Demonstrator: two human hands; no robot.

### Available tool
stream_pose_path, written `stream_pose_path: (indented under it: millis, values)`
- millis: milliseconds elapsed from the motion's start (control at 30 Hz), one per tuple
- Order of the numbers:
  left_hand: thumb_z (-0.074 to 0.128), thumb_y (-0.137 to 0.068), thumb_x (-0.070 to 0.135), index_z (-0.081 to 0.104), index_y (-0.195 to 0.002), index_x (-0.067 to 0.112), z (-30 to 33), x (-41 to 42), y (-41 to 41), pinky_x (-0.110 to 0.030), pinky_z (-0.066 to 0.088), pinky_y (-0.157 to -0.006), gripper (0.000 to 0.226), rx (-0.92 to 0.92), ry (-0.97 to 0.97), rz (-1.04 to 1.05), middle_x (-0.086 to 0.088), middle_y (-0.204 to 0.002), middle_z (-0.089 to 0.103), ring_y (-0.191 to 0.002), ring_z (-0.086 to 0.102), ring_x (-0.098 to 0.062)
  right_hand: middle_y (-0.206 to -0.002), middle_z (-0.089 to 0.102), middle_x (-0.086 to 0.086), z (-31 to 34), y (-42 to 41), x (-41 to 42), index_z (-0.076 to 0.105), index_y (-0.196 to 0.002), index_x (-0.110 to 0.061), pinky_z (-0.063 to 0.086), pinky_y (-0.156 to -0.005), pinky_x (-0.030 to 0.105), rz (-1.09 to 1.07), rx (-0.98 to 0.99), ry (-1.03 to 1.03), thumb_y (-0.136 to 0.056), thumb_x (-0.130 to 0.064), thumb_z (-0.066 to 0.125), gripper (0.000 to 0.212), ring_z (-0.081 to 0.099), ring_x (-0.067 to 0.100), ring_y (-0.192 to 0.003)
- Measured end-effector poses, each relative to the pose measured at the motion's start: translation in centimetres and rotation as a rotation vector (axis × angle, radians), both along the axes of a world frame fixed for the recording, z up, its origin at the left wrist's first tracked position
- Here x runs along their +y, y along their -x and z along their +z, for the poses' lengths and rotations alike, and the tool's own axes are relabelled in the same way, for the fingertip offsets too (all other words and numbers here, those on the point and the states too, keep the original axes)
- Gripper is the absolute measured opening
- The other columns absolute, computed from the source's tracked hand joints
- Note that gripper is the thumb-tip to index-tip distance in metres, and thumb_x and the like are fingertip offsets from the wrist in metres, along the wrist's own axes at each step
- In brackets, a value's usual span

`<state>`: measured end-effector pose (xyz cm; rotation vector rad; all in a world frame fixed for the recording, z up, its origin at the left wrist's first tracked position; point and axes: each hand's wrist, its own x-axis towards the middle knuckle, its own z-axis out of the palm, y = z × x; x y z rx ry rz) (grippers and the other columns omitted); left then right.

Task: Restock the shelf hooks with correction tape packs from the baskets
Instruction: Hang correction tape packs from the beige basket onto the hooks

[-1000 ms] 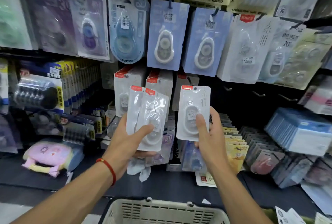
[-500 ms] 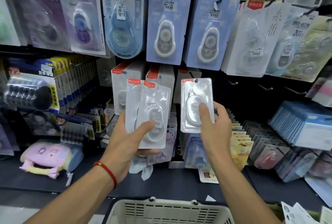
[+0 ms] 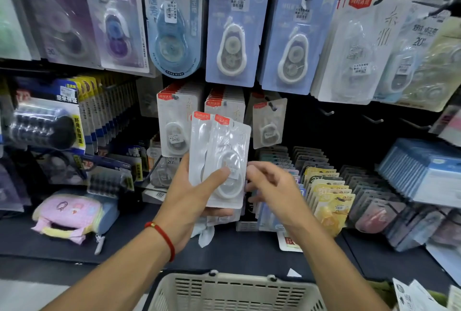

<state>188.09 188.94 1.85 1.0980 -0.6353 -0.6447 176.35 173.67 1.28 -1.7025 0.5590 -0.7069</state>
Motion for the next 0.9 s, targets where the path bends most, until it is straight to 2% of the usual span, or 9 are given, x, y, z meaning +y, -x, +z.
stream_pose_path:
  millis: [133,267,367,433,533,600,700,767,900]
  values:
    - [0.083,-0.088,0.030,0.056,-0.137,0.037,-0.2,-0.1,0.3,-0.069,0.059,-0.083,0.057,-0.002,-0.003,-0.054,-0.003,-0.128,0.074,-0.108,0.076,-0.037,-0.104,0.080,-0.005,0.0,0.0,1.5,0.074,-0.115,-0.018,0.060,-0.076,0.026,0.087,-0.039,0.070,-0.091,-0.038,0.076,0.031,0.076,0.014,-0.095]
    - [0.077,-0.087,0.043,0.055,-0.139,0.039,-0.2,0.0,0.1,-0.062,0.063,-0.080,0.056,0.000,0.007,-0.040,0.001,-0.130,0.074,-0.107,0.077,-0.034,-0.108,0.080,0.002,0.2,0.3,1.6,0.067,-0.120,-0.015,0.061,-0.081,0.030,0.030,-0.146,-0.053,-0.086,-0.043,0.074,0.045,0.077,0.018,-0.100]
    - [0.074,-0.091,0.042,0.058,-0.137,0.039,-0.3,0.0,-0.3,-0.047,0.065,-0.068,0.049,0.024,0.018,0.012,0.003,-0.129,0.074,-0.108,0.076,-0.030,-0.100,0.078,0.007,0.5,0.6,1.1,0.060,-0.120,-0.021,0.056,-0.049,0.034,-0.086,-0.229,-0.035,-0.100,-0.034,0.068,0.026,0.073,0.024,-0.074]
    - [0.074,-0.091,0.038,0.060,-0.136,0.039,-0.4,0.0,-0.6,-0.043,0.064,-0.063,0.046,0.035,0.020,0.048,0.002,-0.127,0.074,-0.108,0.076,-0.028,-0.101,0.075,0.005,0.8,0.7,0.6,0.057,-0.123,-0.024,0.049,-0.040,0.032,-0.192,-0.265,0.030,-0.104,-0.033,0.063,0.022,0.065,0.021,-0.063]
    - [0.074,-0.092,0.037,0.061,-0.136,0.038,-0.4,-0.1,-0.7,-0.042,0.063,-0.061,0.045,0.031,0.027,0.064,0.002,-0.125,0.075,-0.105,0.077,-0.027,-0.107,0.072,-0.001,1.4,0.7,-0.2,0.054,-0.129,-0.026,0.050,-0.042,0.032,-0.267,-0.293,0.050,-0.106,-0.035,0.059,0.025,0.066,0.018,-0.066]
    - [0.074,-0.090,0.040,0.061,-0.135,0.038,-0.5,-0.1,-0.7,-0.044,0.063,-0.067,0.046,0.000,0.019,0.083,0.003,-0.124,0.075,-0.108,0.076,-0.026,-0.107,0.072,-0.002,1.4,0.7,-0.6,0.056,-0.127,-0.028,0.049,-0.042,0.031,-0.272,-0.299,0.020,-0.106,-0.037,0.060,0.024,0.067,0.018,-0.068]
    - [0.073,-0.094,0.038,0.061,-0.134,0.039,-0.6,-0.1,-0.8,-0.046,0.064,-0.070,0.042,-0.023,0.008,0.099,0.005,-0.124,0.075,-0.112,0.074,-0.027,-0.101,0.075,0.002,1.1,0.6,-0.8,0.059,-0.120,-0.032,0.045,-0.041,0.030,-0.291,-0.304,-0.011,-0.103,-0.044,0.063,0.022,0.061,0.018,-0.053]
    - [0.072,-0.096,0.036,0.062,-0.133,0.039,-0.6,-0.2,-0.7,-0.045,0.064,-0.068,0.038,-0.028,0.003,0.105,0.005,-0.123,0.075,-0.110,0.075,-0.026,-0.096,0.076,0.001,1.0,0.6,-0.9,0.061,-0.118,-0.033,0.044,-0.046,0.029,-0.314,-0.304,-0.001,-0.098,-0.053,0.066,0.029,0.057,0.012,-0.051]
    - [0.073,-0.095,0.035,0.064,-0.131,0.038,-0.3,-0.2,-0.6,-0.044,0.063,-0.062,0.037,0.000,0.009,0.103,0.002,-0.121,0.076,-0.104,0.077,-0.027,-0.086,0.075,0.006,0.8,0.4,-1.3,0.059,-0.122,-0.022,0.047,-0.043,0.028,-0.287,-0.281,-0.060,-0.099,-0.055,0.064,0.040,0.062,0.017,-0.049]
